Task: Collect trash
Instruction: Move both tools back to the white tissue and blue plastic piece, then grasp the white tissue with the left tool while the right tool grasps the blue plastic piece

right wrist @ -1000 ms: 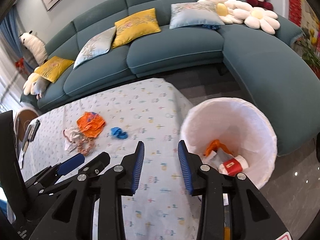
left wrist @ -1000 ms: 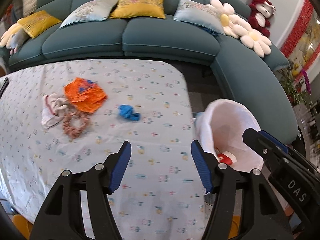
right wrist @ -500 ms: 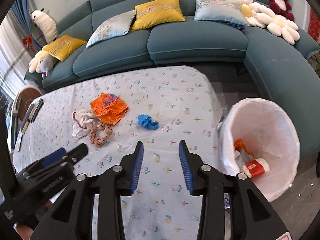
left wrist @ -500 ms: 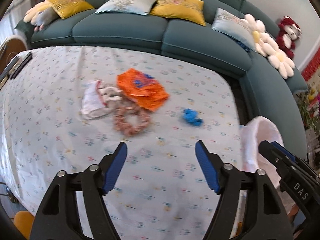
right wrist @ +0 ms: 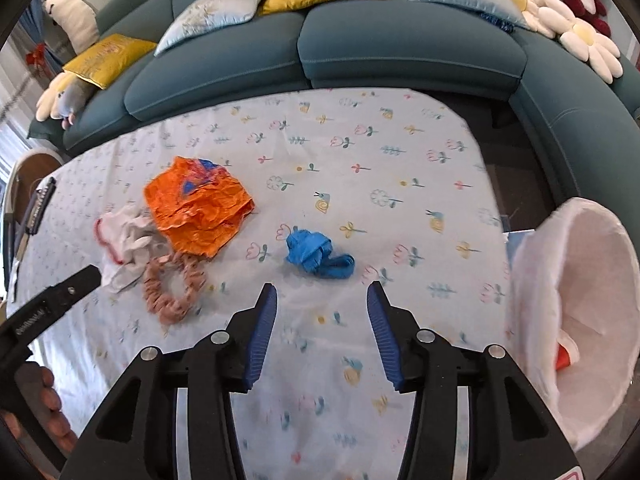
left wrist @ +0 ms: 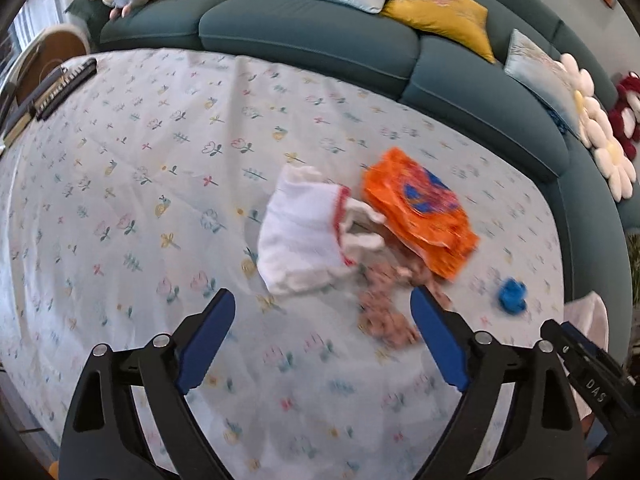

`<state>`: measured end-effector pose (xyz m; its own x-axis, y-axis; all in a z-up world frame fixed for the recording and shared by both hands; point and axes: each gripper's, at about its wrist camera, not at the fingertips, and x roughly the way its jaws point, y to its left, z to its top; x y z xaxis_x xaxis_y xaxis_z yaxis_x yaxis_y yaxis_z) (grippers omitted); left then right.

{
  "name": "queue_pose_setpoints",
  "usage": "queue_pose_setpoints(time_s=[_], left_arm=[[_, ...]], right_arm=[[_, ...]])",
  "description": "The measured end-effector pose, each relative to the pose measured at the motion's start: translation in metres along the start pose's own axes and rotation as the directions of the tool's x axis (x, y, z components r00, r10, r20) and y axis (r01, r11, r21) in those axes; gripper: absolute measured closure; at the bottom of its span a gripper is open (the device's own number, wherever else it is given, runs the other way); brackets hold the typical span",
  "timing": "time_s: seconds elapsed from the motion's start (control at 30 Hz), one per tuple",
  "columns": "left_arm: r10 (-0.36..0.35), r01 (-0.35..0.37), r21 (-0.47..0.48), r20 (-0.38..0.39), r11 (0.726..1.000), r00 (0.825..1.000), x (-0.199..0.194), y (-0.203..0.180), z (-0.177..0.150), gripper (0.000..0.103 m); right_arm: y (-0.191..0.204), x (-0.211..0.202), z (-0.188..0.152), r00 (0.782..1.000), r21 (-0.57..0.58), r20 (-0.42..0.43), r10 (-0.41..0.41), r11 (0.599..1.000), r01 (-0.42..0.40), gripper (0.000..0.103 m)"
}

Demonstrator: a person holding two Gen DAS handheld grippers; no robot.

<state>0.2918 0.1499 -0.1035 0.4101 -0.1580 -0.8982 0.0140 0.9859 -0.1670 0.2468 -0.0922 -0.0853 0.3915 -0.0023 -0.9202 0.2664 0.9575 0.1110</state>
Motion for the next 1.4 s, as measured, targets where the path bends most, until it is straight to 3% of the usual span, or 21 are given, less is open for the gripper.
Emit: queue_pose_setpoints(time_s=[0.23, 0.33, 0.47, 0.53, 0.57, 0.6, 0.7, 1.13, 1.4], left_arm=[[-0.014, 0.014, -0.020, -0.035, 1.000, 0.999, 0.039, 0.012, 0.022, 0.017], [-0.021, 0.020, -0.031, -0.047, 0.999, 0.999, 0.049, 0.015, 0.026, 0.023], [-0.039, 0.037, -0.025, -0.070, 0.999, 0.997, 0.060, 0.014, 0.028, 0.045], [-0.042, 0.041, -0.014, -0.068, 0.999, 0.997, 0.060, 0.013, 0.028, 0.050], [-0.037, 0.037, -0.007, -0.060, 0.999, 0.997, 0.058, 0.012, 0.027, 0.059], [-0.027, 0.027, 0.005, -0.051, 1.000, 0.998, 0.057, 0.011, 0.027, 0.074], [-0.020, 0.021, 0.013, -0.033, 1.000, 0.999, 0.050, 0.010, 0.026, 0.090], [-0.066, 0.062, 0.046, 0.083, 0.997, 0.994, -0.024, -0.024, 0.024, 0.092], [-0.150, 0.132, 0.117, 0.166, 0.984, 0.975, -0.091, -0.077, 0.017, 0.093]], right_arm=[[0.009, 0.035, 0.019, 0.999, 0.006, -0.027, -0.017, 1.000, 0.017, 0.056], [0.009, 0.048, 0.023, 0.998, 0.008, -0.044, -0.036, 0.999, 0.036, 0.056], [0.007, 0.056, 0.024, 0.997, 0.020, -0.049, -0.052, 0.998, 0.053, 0.056], [0.006, 0.057, 0.024, 0.997, 0.020, -0.049, -0.056, 0.998, 0.057, 0.056], [0.006, 0.058, 0.024, 0.997, 0.020, -0.052, -0.058, 0.998, 0.059, 0.059], [0.006, 0.058, 0.024, 0.997, 0.020, -0.053, -0.059, 0.998, 0.060, 0.068], [0.004, 0.055, 0.022, 0.997, 0.017, -0.052, -0.049, 0.999, 0.050, 0.079], [-0.002, -0.023, 0.019, 0.998, -0.002, 0.064, 0.011, 1.000, -0.011, 0.082], [-0.023, -0.083, 0.018, 0.988, 0.008, 0.149, 0.041, 0.999, -0.043, 0.082]])
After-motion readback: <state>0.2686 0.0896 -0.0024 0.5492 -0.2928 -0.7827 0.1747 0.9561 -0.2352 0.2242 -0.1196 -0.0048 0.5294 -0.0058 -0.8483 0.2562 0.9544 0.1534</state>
